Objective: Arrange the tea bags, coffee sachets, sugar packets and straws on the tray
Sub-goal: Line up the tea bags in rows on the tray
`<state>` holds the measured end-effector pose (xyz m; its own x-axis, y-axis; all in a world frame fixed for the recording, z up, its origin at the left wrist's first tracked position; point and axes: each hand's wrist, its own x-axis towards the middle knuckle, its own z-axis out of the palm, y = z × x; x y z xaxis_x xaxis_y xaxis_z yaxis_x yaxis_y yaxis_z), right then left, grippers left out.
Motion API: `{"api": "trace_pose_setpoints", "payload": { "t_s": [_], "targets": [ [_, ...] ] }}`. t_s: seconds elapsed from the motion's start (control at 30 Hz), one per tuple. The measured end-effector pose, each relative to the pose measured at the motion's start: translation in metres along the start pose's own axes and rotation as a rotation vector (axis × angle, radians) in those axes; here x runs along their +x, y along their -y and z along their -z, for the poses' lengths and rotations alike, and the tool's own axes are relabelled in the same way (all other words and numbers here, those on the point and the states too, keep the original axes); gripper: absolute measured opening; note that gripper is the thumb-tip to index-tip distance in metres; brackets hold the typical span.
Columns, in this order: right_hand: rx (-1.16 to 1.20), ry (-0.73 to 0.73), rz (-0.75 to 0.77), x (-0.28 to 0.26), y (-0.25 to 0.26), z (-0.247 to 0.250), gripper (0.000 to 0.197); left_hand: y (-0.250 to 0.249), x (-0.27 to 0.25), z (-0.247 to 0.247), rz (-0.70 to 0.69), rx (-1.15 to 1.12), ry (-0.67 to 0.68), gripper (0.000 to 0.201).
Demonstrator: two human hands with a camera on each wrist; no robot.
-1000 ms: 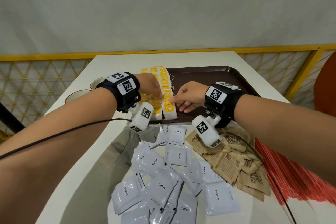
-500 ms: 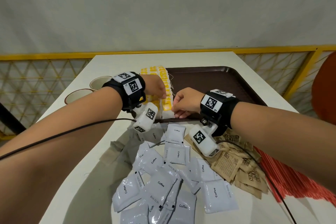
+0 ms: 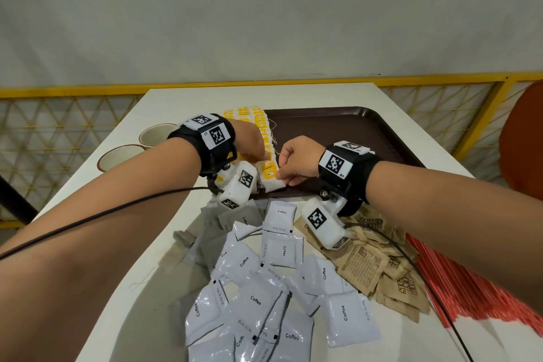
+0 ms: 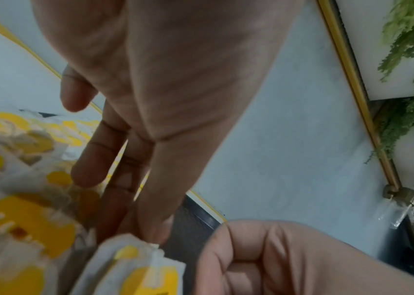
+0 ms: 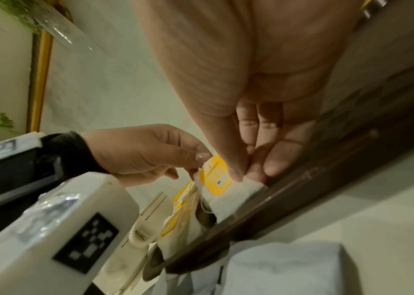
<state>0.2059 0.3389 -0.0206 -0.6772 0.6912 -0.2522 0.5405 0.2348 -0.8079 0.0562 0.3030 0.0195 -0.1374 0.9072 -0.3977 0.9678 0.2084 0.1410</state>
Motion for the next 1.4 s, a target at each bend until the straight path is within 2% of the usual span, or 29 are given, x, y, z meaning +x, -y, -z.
{"api": "trace_pose_setpoints", "payload": {
  "t_s": [0.07, 0.17, 0.33, 0.43, 0.53, 0.83, 1.03, 1.13, 1.27, 1.4],
  "targets": [
    [0.011, 0.011, -0.002, -0.001, -0.001, -0.001, 0.024, 0.0, 0.0, 0.001, -0.005, -0.016, 0.003, 0.022],
    [0.015, 0.027, 0.0, -0.002, -0.003, -0.001, 0.023, 0.002, 0.0, 0.003, -0.04, -0.023, 0.033, 0.007],
    [0.05, 0.032, 0.018, -0.002, -0.006, -0.002, 0.023, 0.004, 0.0, 0.006, -0.037, -0.003, 0.063, 0.003],
    [0.012, 0.027, 0.057, -0.001, -0.007, -0.004, 0.022, 0.002, 0.005, 0.003, 0.012, 0.055, -0.002, 0.016],
    [-0.119, 0.048, 0.096, 0.0, -0.006, -0.004, 0.023, 0.001, 0.009, 0.0, 0.05, 0.06, -0.012, 0.027],
    [-0.323, 0.135, 0.19, 0.006, 0.004, -0.009, 0.021, 0.001, 0.011, -0.005, 0.061, -0.027, -0.078, 0.021],
    [-0.416, 0.13, 0.184, 0.011, 0.009, -0.013, 0.024, 0.018, 0.006, 0.0, 0.05, -0.147, -0.267, 0.028],
    [-0.452, 0.119, 0.181, 0.014, 0.012, -0.013, 0.025, 0.033, -0.001, 0.007, 0.08, -0.255, -0.316, 0.024],
    [-0.472, 0.133, 0.194, 0.013, 0.014, -0.017, 0.026, 0.044, -0.012, 0.004, 0.094, -0.272, -0.303, 0.017],
    [-0.559, 0.101, 0.195, 0.013, 0.015, -0.018, 0.029, 0.047, -0.019, -0.002, 0.11, -0.238, -0.264, 0.019]
  ]
}}
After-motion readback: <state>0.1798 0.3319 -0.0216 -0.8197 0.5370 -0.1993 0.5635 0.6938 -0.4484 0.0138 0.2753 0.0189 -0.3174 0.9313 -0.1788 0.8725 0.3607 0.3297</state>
